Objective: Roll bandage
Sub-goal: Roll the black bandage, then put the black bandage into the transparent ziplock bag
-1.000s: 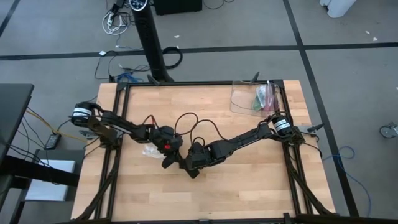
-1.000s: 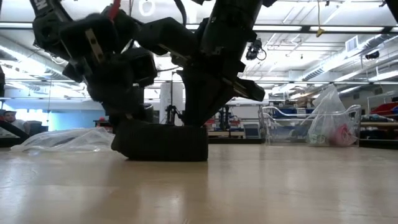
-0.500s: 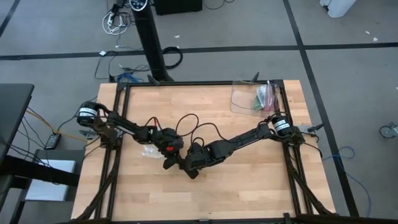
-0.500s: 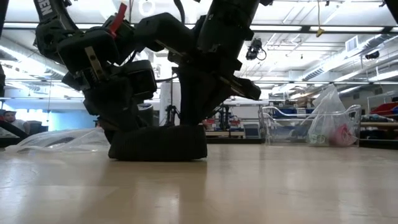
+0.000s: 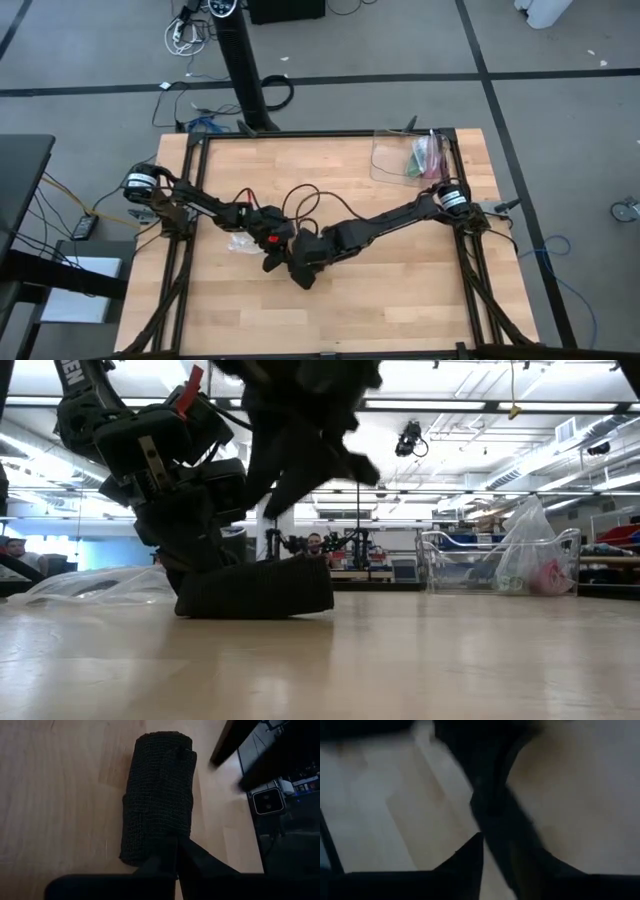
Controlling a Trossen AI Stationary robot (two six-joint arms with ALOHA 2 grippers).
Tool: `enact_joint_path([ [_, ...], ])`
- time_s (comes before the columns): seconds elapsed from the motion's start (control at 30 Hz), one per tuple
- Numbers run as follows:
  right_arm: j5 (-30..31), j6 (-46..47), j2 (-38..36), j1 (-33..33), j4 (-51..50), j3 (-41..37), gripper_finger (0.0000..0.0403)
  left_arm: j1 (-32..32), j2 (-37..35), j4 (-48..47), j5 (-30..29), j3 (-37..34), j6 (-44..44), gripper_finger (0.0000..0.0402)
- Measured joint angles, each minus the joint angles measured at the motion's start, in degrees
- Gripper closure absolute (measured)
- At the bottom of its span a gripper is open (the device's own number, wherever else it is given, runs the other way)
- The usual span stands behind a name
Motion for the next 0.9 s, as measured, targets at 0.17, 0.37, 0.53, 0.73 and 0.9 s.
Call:
enact_joint_path([
  [0.17, -4.55, 0.54, 0.13, 0.1, 4.9, -5.21, 0.0391, 0.04, 0.04, 0.39, 0.66, -0.04, -0.45, 0.039],
  [0.37, -4.9, 0.74, -1.92, 0.18, 4.41, -3.65, 0.0354, 0.51, -0.39, 2.52, 3.62, 0.2, -4.46, 0.0382],
  [0.53, -4.45, -0.48, -8.07, 0.32, 2.61, -3.22, 0.031, 1.83, -4.07, 3.69, 6.31, 1.09, -5.52, 0.0368],
  [0.73, -0.06, -6.82, -15.83, 0.23, -3.81, -3.18, 0.0271, 5.4, -11.24, 3.82, 6.91, 3.64, -1.81, 0.0351],
  [0.9, -1.79, -14.43, -18.22, -1.06, -4.88, -3.2, 0.0256, 9.55, -19.59, 3.3, 6.64, 5.79, 1.33, 0.0338],
])
